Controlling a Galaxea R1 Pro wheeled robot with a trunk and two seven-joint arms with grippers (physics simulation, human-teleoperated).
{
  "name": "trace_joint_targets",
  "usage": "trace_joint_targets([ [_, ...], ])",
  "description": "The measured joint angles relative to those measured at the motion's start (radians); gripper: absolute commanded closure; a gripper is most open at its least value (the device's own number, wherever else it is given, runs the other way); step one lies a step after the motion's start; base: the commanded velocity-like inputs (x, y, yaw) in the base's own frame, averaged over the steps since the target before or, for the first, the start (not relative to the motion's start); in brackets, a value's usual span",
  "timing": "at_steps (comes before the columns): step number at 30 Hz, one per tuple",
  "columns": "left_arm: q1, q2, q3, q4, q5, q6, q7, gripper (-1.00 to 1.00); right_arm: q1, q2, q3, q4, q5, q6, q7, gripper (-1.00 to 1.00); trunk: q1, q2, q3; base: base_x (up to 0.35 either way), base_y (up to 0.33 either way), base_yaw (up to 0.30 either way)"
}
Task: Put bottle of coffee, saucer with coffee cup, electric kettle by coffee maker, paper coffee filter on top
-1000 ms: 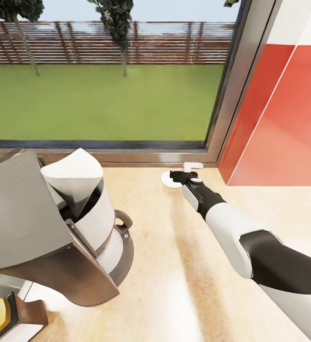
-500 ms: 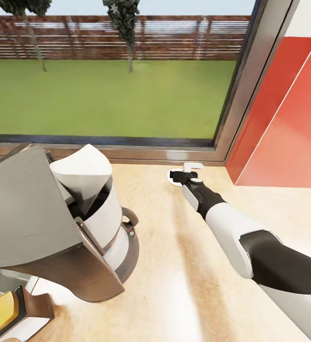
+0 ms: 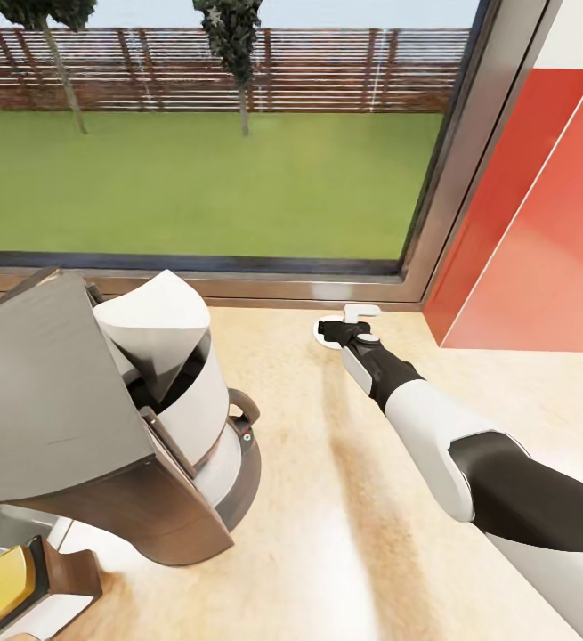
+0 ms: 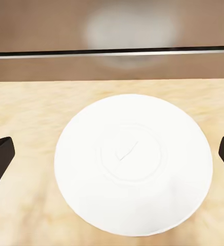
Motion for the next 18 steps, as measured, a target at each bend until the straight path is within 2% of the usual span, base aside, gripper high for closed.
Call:
trace_joint_targets([
  [18,0.000,0.000,0.000,0.000,0.000,0.000,0.000,-1.00,0.000,0.000,0.000,0.000,0.000,0.001,0.000,-1.00,0.000,0.000,-0.024,0.000,0.000,0.000],
])
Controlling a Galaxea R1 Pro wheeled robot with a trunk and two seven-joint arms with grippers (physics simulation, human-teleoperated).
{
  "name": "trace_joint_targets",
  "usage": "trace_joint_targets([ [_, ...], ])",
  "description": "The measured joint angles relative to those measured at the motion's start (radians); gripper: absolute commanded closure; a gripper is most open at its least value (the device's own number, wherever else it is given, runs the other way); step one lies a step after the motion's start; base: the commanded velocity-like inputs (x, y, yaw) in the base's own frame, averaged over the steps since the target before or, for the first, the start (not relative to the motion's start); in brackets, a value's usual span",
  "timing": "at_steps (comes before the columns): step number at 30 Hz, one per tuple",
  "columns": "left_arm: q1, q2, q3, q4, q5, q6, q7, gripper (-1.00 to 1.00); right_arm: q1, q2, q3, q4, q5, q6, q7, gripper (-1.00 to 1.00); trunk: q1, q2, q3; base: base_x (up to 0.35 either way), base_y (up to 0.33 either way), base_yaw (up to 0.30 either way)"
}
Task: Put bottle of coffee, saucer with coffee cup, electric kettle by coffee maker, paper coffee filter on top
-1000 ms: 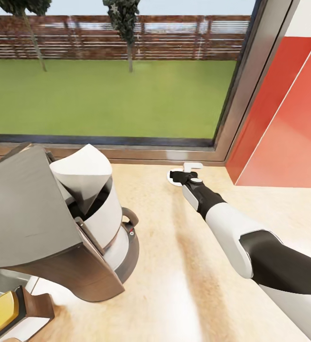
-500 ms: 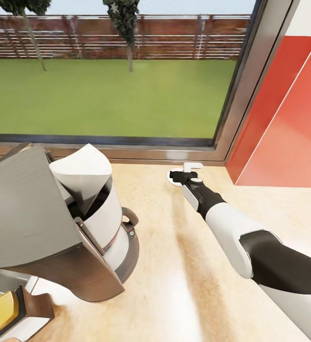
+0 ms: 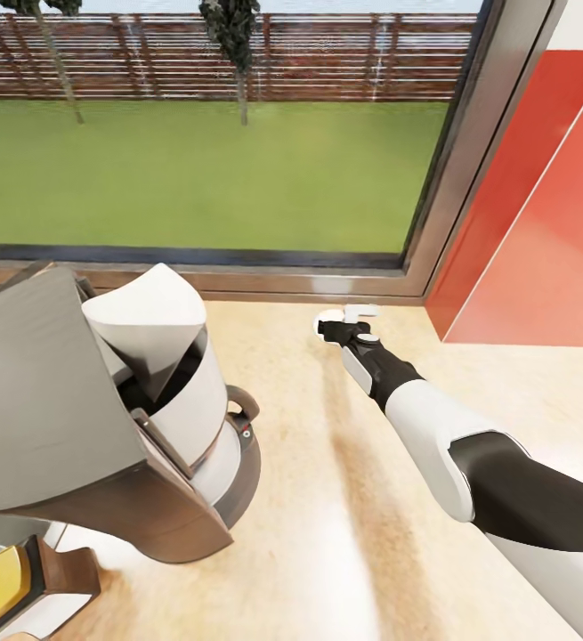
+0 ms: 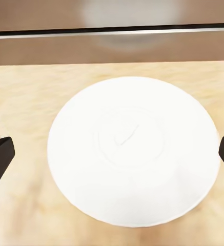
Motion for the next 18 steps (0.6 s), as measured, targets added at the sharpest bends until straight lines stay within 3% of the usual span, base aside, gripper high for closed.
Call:
trace_joint_targets([
  [18,0.000,0.000,0.000,0.000,0.000,0.000,0.000,-1.00,0.000,0.000,0.000,-0.002,0.001,0.000,0.000,-1.00,0.000,0.000,-0.029,0.000,0.000,0.000],
])
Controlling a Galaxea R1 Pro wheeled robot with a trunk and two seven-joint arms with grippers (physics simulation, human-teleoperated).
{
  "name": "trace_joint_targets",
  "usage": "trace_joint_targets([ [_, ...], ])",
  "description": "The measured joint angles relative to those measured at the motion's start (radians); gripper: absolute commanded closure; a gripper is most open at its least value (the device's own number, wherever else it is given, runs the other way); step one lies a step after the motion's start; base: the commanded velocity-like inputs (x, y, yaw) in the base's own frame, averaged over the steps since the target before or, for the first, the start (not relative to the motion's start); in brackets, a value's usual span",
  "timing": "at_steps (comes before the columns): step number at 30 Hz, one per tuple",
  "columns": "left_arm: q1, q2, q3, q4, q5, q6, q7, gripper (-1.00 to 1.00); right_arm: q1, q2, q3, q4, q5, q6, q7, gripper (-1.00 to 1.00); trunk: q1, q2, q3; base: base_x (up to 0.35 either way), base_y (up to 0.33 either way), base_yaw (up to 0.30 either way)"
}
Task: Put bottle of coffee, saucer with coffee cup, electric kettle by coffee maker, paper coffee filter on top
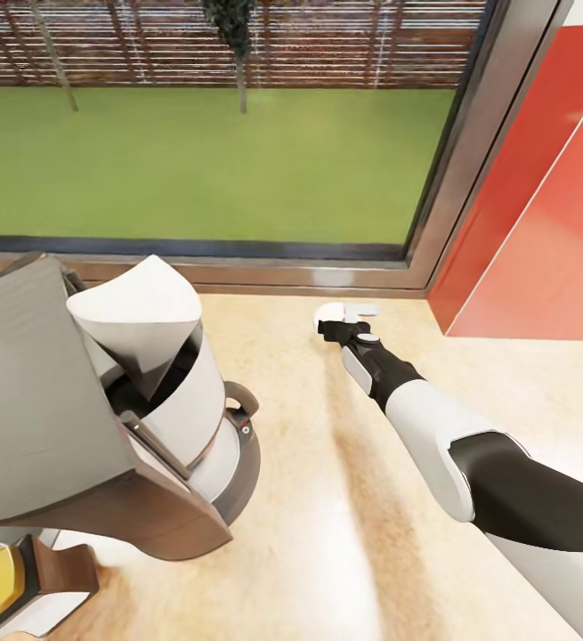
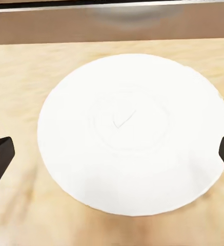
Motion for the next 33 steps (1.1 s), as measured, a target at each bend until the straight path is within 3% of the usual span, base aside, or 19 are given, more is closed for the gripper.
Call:
trace_joint_targets([
  [9,0.000,0.000,0.000,0.001,0.000,0.000,0.001,-1.00,0.000,0.000,0.003,-0.068,0.001,-0.001,0.002,-1.00,0.000,0.000,-0.003,0.000,0.000,0.000],
  [21,0.000,0.000,0.000,0.002,0.000,0.000,0.003,-1.00,0.000,0.000,0.005,-0.075,0.002,-0.002,-0.001,-1.00,0.000,0.000,-0.005,0.000,0.000,0.000],
  [33,0.000,0.001,0.000,0.002,0.000,0.002,0.004,-1.00,0.000,0.000,0.005,-0.097,0.005,-0.003,-0.002,-1.00,0.000,0.000,-0.022,0.000,0.000,0.000],
])
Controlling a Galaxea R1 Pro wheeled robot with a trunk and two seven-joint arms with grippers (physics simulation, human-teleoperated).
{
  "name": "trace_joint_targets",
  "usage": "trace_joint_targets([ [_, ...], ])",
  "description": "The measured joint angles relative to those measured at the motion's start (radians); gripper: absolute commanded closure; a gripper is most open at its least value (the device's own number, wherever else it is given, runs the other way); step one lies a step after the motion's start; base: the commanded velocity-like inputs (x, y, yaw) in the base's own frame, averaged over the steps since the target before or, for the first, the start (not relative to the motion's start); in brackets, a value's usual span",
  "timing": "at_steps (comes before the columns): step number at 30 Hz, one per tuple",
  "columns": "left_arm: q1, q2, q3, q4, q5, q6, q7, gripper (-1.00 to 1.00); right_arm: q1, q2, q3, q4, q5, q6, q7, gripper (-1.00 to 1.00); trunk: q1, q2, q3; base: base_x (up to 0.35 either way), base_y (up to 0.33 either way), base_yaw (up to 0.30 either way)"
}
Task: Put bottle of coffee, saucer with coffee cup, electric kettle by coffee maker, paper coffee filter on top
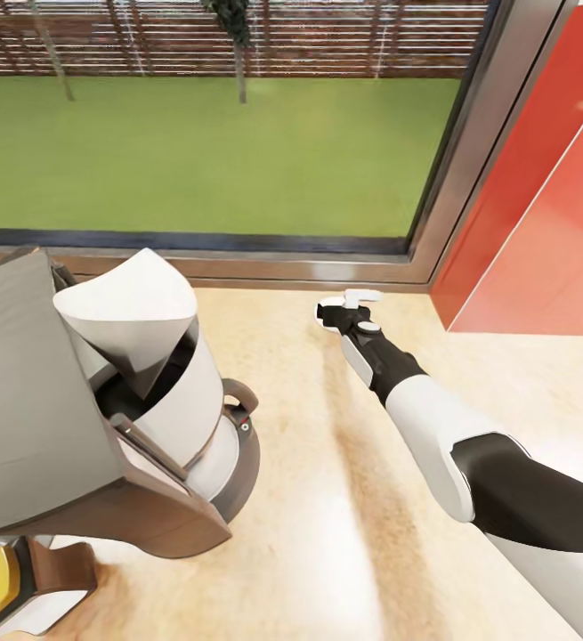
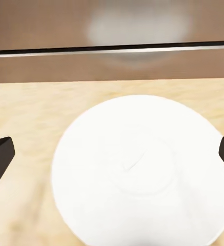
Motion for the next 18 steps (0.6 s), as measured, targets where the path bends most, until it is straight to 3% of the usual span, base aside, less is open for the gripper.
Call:
trace_joint_targets([
  [18,0.000,0.000,0.000,0.000,0.000,0.000,0.000,-1.00,0.000,0.000,-0.001,-0.007,0.000,-0.001,0.000,-1.00,0.000,0.000,-0.029,0.000,0.000,0.000],
])
